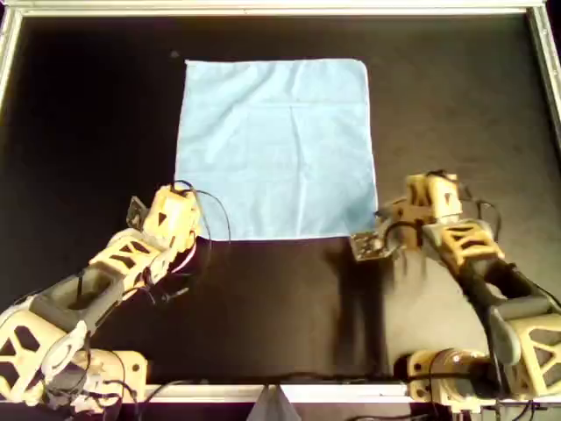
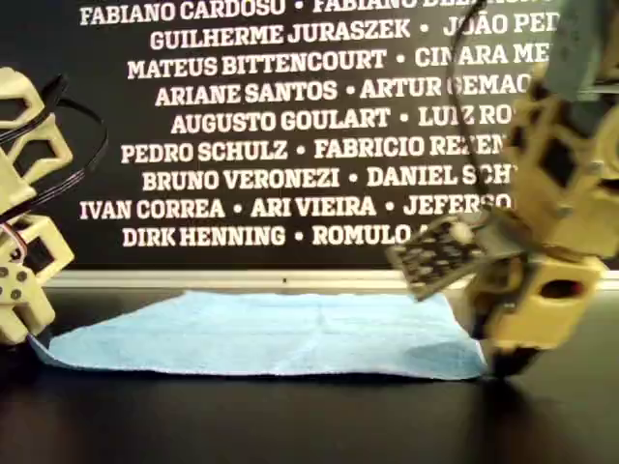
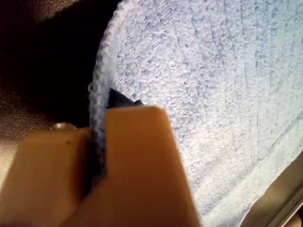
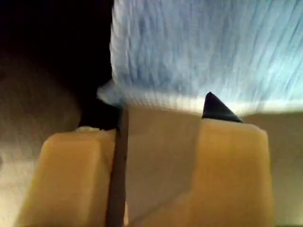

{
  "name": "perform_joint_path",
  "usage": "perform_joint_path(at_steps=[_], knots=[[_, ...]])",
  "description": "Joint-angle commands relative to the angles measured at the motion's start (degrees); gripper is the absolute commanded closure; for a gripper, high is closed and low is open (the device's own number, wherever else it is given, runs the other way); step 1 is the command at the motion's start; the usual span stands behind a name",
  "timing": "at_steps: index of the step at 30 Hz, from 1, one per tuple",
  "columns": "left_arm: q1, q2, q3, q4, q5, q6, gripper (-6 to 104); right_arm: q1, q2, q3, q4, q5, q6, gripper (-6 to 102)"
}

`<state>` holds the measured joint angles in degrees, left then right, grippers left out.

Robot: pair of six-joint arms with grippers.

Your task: Fold a cloth

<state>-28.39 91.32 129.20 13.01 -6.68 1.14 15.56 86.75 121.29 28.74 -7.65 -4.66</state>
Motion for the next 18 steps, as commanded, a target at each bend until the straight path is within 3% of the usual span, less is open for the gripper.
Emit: perform_joint_path(at_steps=[1,14,18], knots=[[-0.8,-0.1,-0.7,-0.4,0.6,0.1,98,3.1,0.2,-2.6,-2.1,-0.1,0.35,36],[-0.6,0.1,-0.7,-0.4,0.6,-0.4,97,3.5,0.3,-2.7,-2.0,-0.5,0.26,37],[-1.4,0.1,-0.7,-0.3,0.6,-0.4,97,3.3,0.9,-2.7,-2.0,-0.6,0.35,56]])
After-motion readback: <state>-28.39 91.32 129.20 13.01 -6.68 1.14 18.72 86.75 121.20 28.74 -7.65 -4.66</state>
